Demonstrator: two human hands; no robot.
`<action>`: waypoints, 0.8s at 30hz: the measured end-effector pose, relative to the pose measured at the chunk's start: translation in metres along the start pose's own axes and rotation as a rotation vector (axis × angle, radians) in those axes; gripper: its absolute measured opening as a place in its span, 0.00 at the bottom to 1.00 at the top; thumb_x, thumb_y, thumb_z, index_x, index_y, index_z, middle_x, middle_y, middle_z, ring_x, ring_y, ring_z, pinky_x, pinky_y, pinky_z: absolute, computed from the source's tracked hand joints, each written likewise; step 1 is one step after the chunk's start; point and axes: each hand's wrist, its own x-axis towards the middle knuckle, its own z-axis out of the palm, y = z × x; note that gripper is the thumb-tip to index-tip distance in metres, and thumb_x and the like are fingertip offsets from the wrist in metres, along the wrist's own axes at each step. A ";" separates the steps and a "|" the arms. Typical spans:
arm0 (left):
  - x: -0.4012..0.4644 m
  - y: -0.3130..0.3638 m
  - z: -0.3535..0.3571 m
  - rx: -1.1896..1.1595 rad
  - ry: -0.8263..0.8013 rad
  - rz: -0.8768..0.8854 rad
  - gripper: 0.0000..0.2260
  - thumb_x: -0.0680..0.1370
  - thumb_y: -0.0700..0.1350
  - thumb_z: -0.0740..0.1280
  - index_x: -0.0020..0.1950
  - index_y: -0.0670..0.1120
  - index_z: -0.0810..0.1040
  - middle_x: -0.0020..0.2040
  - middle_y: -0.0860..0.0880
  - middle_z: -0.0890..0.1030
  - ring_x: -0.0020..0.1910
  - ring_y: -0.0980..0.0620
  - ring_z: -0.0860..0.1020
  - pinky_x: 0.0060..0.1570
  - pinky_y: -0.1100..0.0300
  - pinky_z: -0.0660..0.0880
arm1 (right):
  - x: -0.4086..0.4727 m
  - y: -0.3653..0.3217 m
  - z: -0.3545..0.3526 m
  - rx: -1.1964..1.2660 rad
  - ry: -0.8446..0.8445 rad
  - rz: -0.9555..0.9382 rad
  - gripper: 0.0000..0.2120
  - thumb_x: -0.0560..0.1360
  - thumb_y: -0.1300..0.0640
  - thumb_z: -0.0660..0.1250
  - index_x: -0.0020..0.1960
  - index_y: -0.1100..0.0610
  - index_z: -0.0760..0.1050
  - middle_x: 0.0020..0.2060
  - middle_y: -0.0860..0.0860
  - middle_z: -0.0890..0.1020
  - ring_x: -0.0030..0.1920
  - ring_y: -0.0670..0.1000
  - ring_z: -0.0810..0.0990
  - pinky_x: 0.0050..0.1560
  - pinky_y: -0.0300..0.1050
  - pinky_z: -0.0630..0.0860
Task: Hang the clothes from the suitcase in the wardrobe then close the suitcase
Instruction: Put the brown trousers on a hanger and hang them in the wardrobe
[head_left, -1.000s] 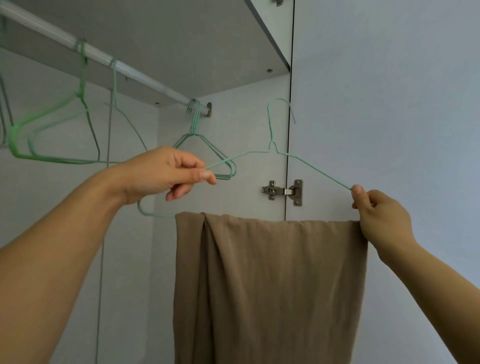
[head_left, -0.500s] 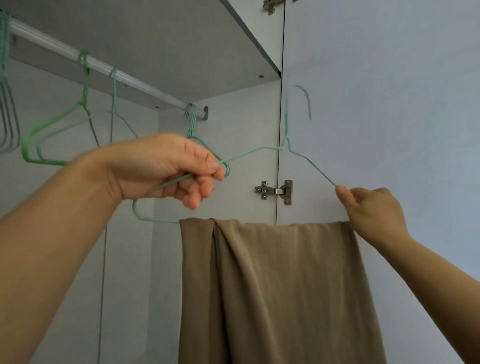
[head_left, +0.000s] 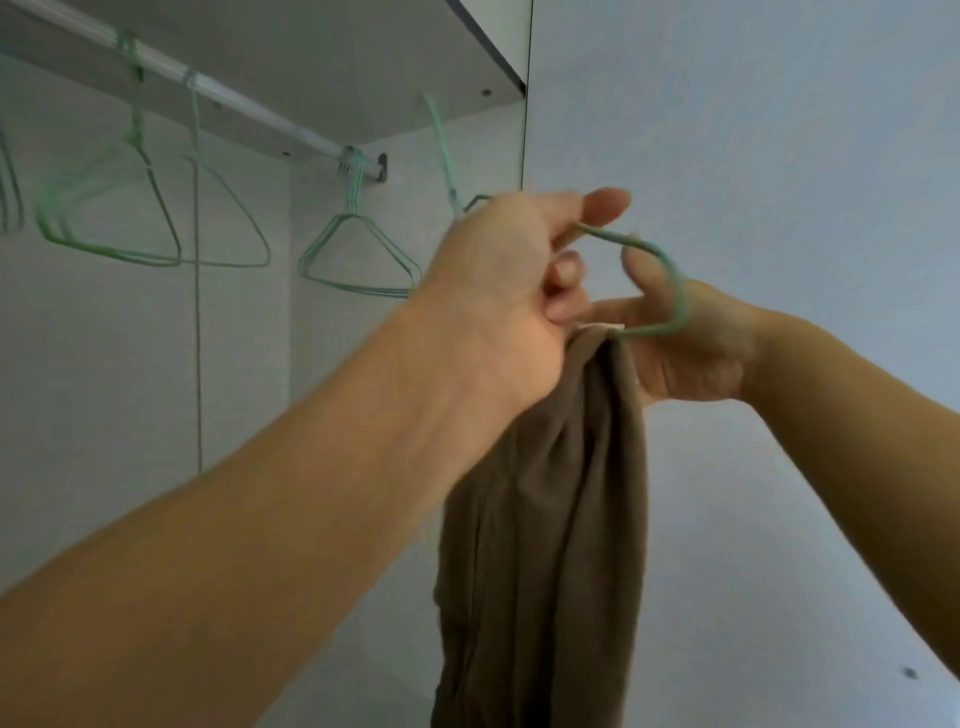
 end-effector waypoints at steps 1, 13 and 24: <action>0.004 -0.009 0.007 -0.035 -0.004 -0.023 0.08 0.80 0.35 0.56 0.42 0.42 0.68 0.33 0.48 0.76 0.18 0.59 0.61 0.16 0.69 0.53 | -0.012 -0.005 -0.002 -0.033 -0.038 -0.054 0.40 0.66 0.25 0.53 0.54 0.57 0.81 0.52 0.60 0.80 0.51 0.62 0.79 0.53 0.62 0.75; 0.059 -0.071 0.015 0.460 0.103 -0.264 0.08 0.77 0.43 0.68 0.54 0.42 0.78 0.42 0.48 0.74 0.38 0.54 0.69 0.27 0.65 0.66 | -0.061 0.010 -0.002 -0.991 0.521 -0.205 0.17 0.78 0.43 0.58 0.46 0.55 0.77 0.31 0.52 0.82 0.30 0.46 0.80 0.33 0.36 0.72; 0.108 -0.044 -0.051 0.900 0.493 0.260 0.05 0.77 0.44 0.64 0.49 0.47 0.78 0.49 0.49 0.79 0.44 0.50 0.78 0.44 0.59 0.75 | -0.025 0.027 -0.039 -1.108 0.962 -0.422 0.16 0.80 0.48 0.57 0.42 0.54 0.78 0.29 0.49 0.78 0.31 0.46 0.76 0.34 0.37 0.67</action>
